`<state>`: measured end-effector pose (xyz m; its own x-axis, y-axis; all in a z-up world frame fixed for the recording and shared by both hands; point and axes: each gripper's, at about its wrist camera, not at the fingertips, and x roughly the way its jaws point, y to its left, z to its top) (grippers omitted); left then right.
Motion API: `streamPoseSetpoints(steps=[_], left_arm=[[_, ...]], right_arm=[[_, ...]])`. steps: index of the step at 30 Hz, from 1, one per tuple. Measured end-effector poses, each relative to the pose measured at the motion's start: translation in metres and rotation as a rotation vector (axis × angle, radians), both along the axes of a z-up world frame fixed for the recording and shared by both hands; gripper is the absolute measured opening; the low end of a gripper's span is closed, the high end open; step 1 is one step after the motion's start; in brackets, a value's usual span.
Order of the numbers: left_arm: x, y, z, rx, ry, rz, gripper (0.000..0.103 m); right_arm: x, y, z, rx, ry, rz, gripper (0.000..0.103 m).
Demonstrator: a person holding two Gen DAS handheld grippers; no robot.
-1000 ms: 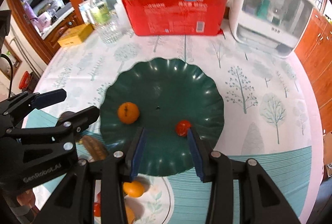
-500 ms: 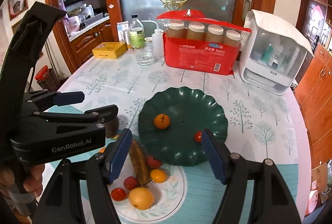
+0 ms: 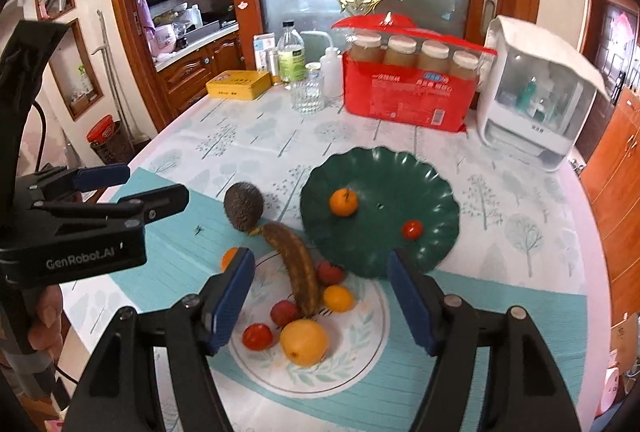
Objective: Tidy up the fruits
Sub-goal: 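Move both tools back toward the white fruit plate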
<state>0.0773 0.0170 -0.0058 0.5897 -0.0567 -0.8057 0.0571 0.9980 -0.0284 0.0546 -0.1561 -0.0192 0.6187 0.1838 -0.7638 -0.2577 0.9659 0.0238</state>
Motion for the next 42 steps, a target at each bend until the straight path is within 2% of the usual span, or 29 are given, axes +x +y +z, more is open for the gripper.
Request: streamPoseSetpoints(steps=[12,18,25,33,42], left_arm=[[-0.031,0.011,-0.068,0.013,0.106,0.011,0.084],[-0.029,0.014,-0.11,-0.024,0.173,0.007,0.084],[-0.023,0.016,-0.145,-0.052,0.206,-0.007,0.084],[-0.016,0.02,-0.163,-0.081,0.232,-0.032,0.081],[-0.012,0.009,-0.166,-0.11,0.226,-0.095,0.068]], right_arm=[[-0.022,0.002,-0.051,0.005,0.107,0.026,0.07],[-0.023,0.0,-0.082,0.031,0.177,0.015,0.069],[-0.018,-0.006,-0.113,0.068,0.246,-0.024,0.069],[-0.01,-0.01,-0.132,0.109,0.3,-0.046,0.069],[0.002,-0.013,-0.144,0.137,0.336,-0.069,0.069]])
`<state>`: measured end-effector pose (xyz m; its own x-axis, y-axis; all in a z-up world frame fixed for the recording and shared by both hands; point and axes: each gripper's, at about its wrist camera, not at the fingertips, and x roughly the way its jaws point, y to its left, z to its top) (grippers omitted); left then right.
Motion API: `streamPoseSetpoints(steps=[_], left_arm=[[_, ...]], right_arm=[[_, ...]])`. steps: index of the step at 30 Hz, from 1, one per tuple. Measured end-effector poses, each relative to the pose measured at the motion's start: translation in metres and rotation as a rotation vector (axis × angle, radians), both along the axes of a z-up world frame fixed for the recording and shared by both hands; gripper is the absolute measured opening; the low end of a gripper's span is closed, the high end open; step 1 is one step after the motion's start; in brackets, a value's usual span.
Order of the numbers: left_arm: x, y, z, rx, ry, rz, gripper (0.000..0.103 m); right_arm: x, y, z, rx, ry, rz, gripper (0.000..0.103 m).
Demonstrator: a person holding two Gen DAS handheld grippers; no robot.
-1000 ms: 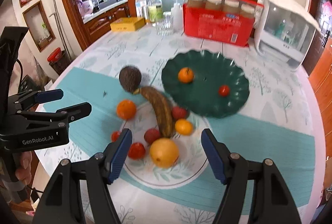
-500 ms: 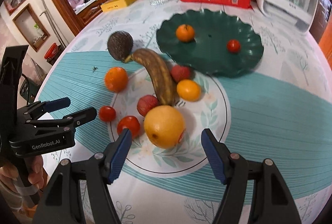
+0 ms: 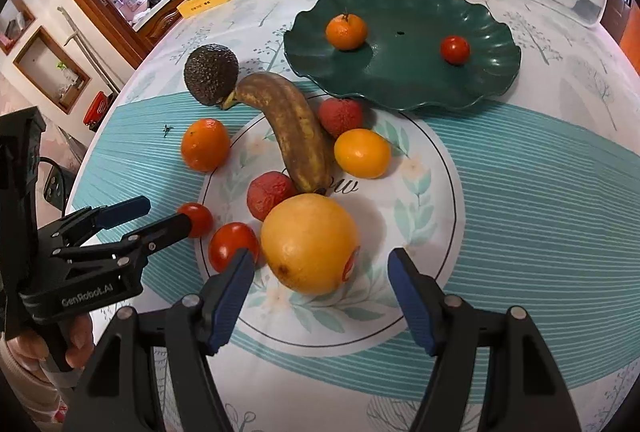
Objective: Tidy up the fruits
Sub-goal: 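Move both tools back toward the white fruit plate, then grasp a cherry tomato with the left tool while the right tool grasps the grapefruit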
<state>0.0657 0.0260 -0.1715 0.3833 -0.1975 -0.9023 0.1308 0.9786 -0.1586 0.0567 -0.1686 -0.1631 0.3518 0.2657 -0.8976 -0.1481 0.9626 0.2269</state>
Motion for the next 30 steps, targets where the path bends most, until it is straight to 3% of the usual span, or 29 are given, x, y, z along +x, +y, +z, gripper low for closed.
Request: streamPoseSetpoints(steps=[10,20,30], left_arm=[[0.005,-0.015,-0.003,-0.04,0.017,-0.073,0.055],[0.014,-0.018,-0.011,-0.104,0.068,-0.086,0.03],[0.006,-0.012,-0.011,-0.115,0.092,-0.073,0.031]], right_arm=[[0.006,-0.002,-0.009,0.037,0.023,0.0,0.064],[0.007,-0.001,-0.012,0.077,0.038,0.012,0.053],[0.007,-0.001,-0.012,0.079,0.04,0.009,0.053]])
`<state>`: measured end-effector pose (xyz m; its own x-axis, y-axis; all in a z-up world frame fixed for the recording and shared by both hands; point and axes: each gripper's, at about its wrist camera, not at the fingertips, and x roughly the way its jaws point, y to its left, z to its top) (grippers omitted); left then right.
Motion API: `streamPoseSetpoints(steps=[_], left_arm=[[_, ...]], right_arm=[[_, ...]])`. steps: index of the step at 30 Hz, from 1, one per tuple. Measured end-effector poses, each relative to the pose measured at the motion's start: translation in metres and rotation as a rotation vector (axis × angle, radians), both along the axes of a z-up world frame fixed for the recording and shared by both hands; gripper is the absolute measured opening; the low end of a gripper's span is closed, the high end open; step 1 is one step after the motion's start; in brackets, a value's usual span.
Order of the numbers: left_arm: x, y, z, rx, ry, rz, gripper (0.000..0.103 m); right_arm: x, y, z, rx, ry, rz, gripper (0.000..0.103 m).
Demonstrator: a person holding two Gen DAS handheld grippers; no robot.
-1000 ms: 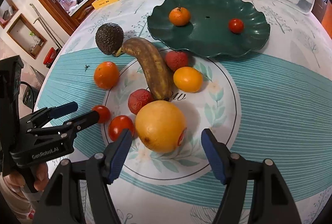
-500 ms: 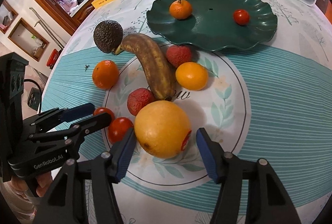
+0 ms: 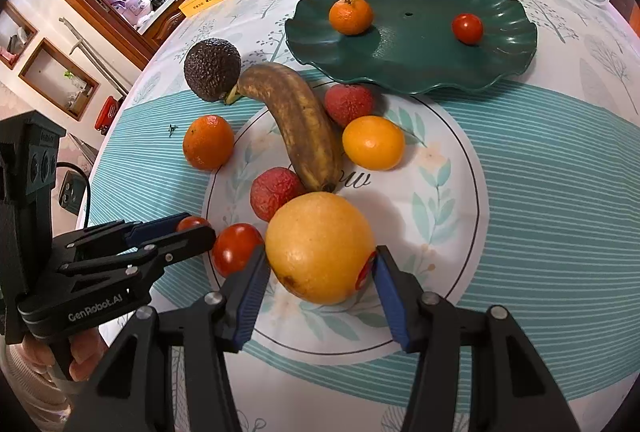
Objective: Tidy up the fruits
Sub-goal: 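Grasp a cherry tomato with the left tool while the right tool grasps the grapefruit, then carry the tomato and grapefruit over the green plate with both tools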
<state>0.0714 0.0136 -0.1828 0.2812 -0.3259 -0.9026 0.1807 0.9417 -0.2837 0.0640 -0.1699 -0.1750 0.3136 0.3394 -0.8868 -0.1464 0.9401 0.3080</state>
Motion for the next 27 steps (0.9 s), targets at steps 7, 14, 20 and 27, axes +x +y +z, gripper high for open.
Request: streamPoseSetpoints(steps=[7,14,20,27], left_arm=[[-0.002,0.0,-0.001,-0.008,-0.015,0.006,0.031],[-0.006,0.001,0.0,-0.015,-0.022,0.015,0.028],[-0.009,0.006,0.008,-0.022,-0.035,0.037,0.028],[-0.003,0.005,0.044,-0.048,-0.08,0.042,0.028]], right_arm=[[0.0,0.0,-0.002,-0.002,0.008,0.003,0.053],[-0.001,-0.001,-0.003,0.002,0.006,-0.001,0.05],[-0.005,-0.003,0.002,-0.005,-0.013,-0.012,0.05],[-0.004,-0.011,0.023,0.014,-0.048,-0.035,0.05]])
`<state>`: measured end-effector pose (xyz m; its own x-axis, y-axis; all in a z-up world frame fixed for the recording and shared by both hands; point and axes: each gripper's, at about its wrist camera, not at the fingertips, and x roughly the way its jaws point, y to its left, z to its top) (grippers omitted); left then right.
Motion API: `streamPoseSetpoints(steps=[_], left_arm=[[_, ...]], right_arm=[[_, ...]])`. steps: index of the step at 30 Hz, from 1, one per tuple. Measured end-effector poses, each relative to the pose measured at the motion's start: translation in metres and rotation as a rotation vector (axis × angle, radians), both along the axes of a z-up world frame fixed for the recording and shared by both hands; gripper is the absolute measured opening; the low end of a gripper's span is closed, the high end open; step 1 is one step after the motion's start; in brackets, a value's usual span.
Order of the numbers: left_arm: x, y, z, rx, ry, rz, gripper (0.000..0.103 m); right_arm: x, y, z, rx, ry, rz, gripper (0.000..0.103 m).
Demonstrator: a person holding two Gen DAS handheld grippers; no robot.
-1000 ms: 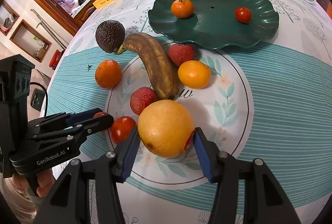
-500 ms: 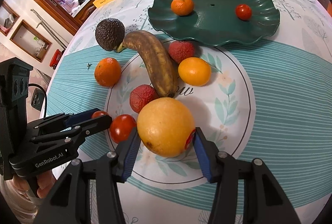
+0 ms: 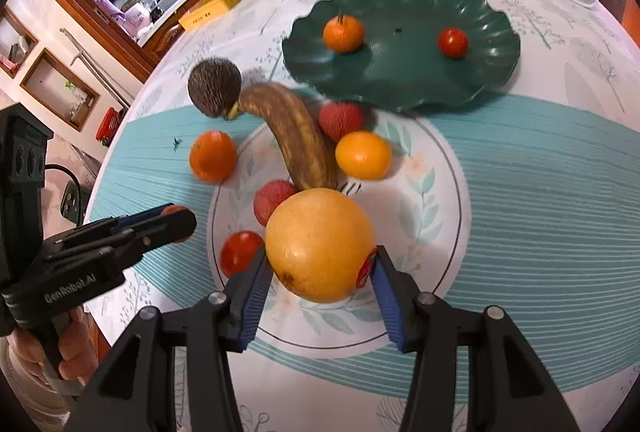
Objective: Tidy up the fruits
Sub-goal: 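Carry the tomato and grapefruit over the green plate with both tools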
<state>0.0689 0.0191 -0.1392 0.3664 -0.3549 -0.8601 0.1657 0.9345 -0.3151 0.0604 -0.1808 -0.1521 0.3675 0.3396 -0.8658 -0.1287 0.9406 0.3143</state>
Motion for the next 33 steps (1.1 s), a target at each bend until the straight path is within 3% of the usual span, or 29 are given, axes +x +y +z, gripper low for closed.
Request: streamPoseSetpoints(steps=[8,21,26,33], left_arm=[[0.023,-0.02,0.062,0.016,-0.095,-0.059,0.028],[0.1,-0.057,0.167,0.076,-0.319,-0.153,0.028],[0.145,-0.073,0.175,0.098,-0.322,-0.159,0.028],[0.211,-0.098,0.134,0.1,-0.246,-0.169,0.028]], right_arm=[[0.014,-0.012,0.046,-0.003,-0.095,-0.016,0.05],[0.077,-0.046,0.146,-0.178,-0.338,-0.067,0.05],[0.115,-0.055,0.16,-0.207,-0.365,-0.097,0.05],[0.177,-0.067,0.128,-0.215,-0.311,-0.147,0.05]])
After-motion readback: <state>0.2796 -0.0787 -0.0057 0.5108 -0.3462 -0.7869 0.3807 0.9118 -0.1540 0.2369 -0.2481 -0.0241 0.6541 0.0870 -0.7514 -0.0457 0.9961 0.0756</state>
